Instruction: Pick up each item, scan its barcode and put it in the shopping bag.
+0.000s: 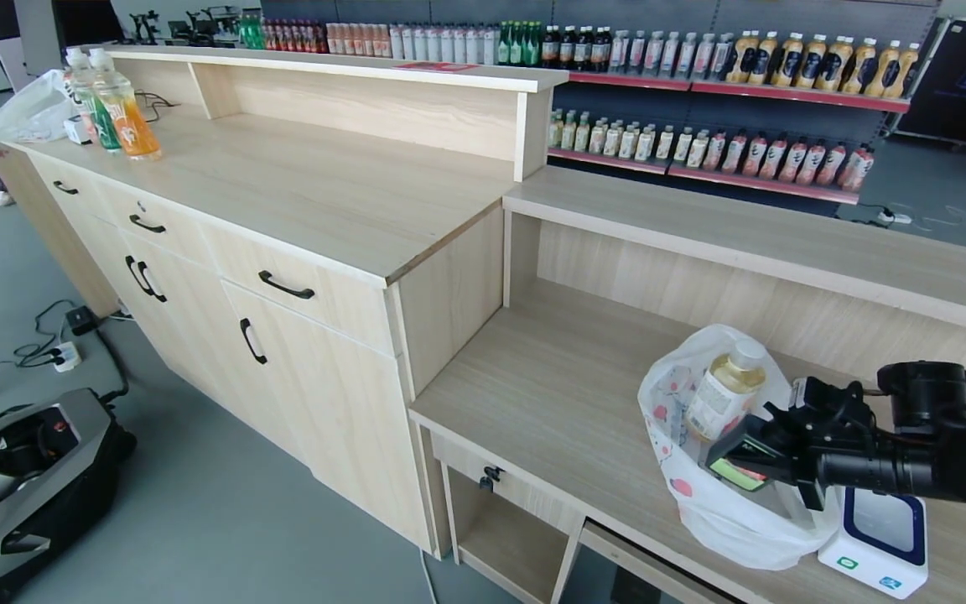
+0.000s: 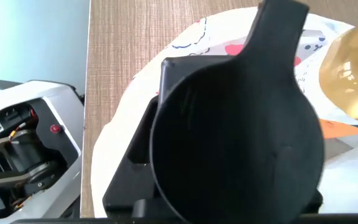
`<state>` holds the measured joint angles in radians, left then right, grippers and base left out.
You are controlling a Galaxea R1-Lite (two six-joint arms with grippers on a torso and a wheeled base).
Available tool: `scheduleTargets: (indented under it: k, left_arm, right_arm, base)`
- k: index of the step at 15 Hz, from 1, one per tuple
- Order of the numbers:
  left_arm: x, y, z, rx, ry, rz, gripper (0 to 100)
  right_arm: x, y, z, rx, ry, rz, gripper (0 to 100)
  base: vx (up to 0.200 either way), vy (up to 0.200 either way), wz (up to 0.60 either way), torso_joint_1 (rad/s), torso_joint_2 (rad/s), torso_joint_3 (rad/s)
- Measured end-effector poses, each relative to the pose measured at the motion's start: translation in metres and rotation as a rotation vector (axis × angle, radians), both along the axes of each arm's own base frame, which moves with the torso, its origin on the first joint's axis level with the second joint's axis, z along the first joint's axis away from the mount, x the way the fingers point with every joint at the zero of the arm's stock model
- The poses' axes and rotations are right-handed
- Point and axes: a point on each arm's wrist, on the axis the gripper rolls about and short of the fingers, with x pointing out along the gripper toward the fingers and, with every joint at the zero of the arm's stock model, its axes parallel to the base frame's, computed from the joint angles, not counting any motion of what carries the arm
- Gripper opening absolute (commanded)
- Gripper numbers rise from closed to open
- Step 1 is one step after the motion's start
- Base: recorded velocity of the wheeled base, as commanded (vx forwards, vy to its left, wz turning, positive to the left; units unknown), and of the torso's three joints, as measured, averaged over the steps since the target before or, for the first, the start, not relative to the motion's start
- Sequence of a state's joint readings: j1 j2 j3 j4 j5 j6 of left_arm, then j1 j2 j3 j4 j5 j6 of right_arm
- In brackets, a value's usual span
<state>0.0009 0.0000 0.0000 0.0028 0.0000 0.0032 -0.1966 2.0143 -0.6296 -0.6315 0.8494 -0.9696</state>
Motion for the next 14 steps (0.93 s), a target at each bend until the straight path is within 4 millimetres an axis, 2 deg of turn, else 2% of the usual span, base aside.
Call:
scheduleTargets:
  k: [14]
  left_arm:
    - [0.000, 0.000, 0.000, 0.000, 0.000, 0.000, 100]
  right_arm:
    - [0.012, -0.005, -0.040, -0.045, 0.046, 0.034, 0]
  base:
    - [0.000, 0.000, 0.00, 0.000, 0.00, 0.000]
